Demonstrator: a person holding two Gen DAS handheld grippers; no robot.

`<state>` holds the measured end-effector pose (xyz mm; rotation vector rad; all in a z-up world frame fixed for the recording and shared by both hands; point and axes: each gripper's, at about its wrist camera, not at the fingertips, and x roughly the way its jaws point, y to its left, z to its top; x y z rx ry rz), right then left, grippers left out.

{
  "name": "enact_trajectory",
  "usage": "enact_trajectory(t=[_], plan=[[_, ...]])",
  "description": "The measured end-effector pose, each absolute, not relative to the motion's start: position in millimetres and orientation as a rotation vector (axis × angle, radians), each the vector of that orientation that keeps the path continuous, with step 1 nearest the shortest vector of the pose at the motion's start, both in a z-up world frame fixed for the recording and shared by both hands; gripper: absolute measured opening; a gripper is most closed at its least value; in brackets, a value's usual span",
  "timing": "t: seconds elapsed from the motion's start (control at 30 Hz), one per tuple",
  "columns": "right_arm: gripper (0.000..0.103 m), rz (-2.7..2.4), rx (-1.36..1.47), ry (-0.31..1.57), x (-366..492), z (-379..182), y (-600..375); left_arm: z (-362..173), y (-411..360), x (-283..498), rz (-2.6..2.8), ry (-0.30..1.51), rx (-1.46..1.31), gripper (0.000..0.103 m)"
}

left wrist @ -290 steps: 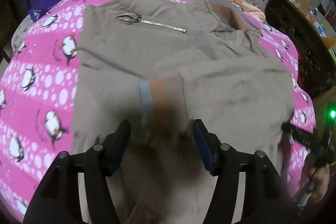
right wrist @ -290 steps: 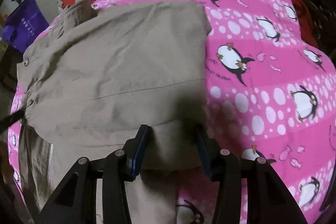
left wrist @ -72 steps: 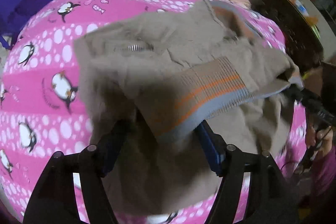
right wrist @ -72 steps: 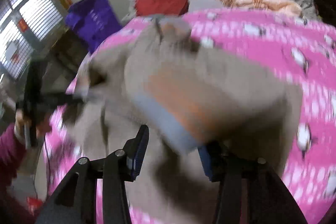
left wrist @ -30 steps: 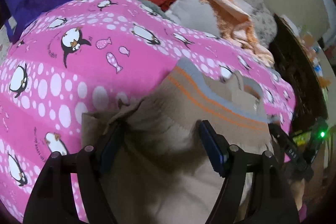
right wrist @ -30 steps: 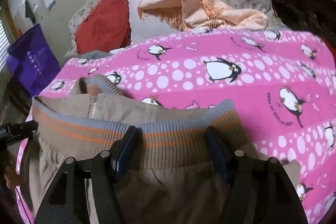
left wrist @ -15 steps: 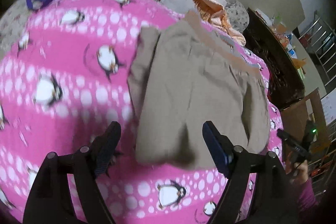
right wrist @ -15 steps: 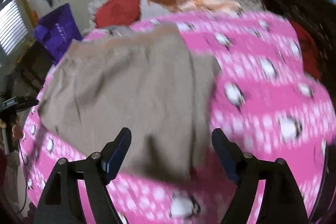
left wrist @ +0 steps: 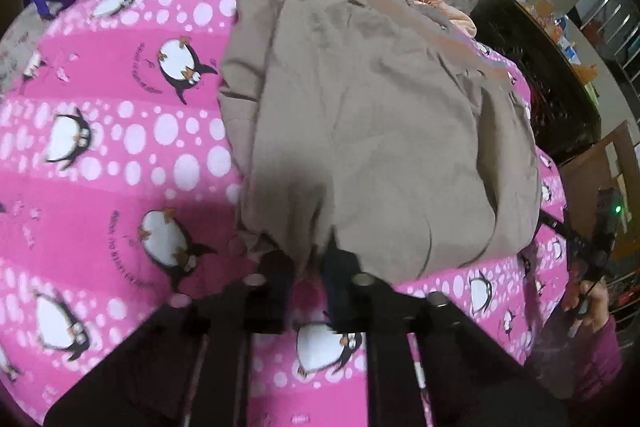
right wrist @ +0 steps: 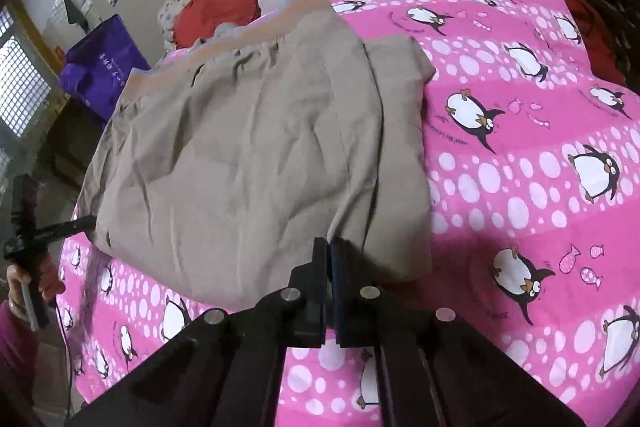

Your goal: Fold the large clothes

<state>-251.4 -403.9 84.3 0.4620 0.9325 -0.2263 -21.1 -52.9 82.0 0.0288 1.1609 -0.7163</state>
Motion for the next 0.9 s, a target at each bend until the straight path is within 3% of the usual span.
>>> enact_trajectory(t=[0.2, 0.37, 0.43, 0.47, 0.5, 0.53, 0.6, 0.7, 0.77, 0.83, 0.87, 0.9], plan=[[0.0, -0.269, 0.432, 0.879, -289, 121, -424, 123, -14, -40, -0.681, 1.048, 0.065, 0.0], [0.0, -0.356, 0.515, 0.908, -307, 103, -450, 92, -1, -32, -0.672, 1.129, -0.056, 0.0], [0.008, -0.31, 0.6, 0.861, -311, 103, -453, 88, -5, -36, -0.701, 1.149, -0.089, 0.002], [0.02, -0.297, 0.63, 0.85, -311, 103, -452, 89, -8, -40, -0.713, 1.149, -0.096, 0.007], [0.047, -0.281, 0.637, 0.851, -309, 104, -449, 91, -9, -41, -0.731, 1.143, -0.109, 0.026], [0.056, -0.26, 0.633, 0.849, -306, 104, -444, 94, -11, -43, -0.748, 1.126, -0.128, 0.058], [0.061, -0.247, 0.569, 0.847, -299, 107, -430, 100, -10, -45, -0.756, 1.092, -0.16, 0.076], [0.061, -0.233, 0.531, 0.888, -279, 96, -420, 100, -15, -40, -0.745, 1.081, -0.178, 0.084], [0.06, -0.219, 0.555, 0.915, -265, 83, -417, 89, -28, -34, -0.73, 1.117, -0.139, 0.083], [0.043, -0.191, 0.562, 0.931, -255, 74, -410, 73, -37, -30, -0.701, 1.153, -0.095, 0.08], [0.002, -0.187, 0.548, 0.929, -251, 72, -404, 65, -42, -29, -0.7, 1.177, -0.087, 0.068], [0.003, -0.194, 0.523, 0.93, -249, 72, -399, 61, -44, -29, -0.701, 1.194, -0.075, 0.016]])
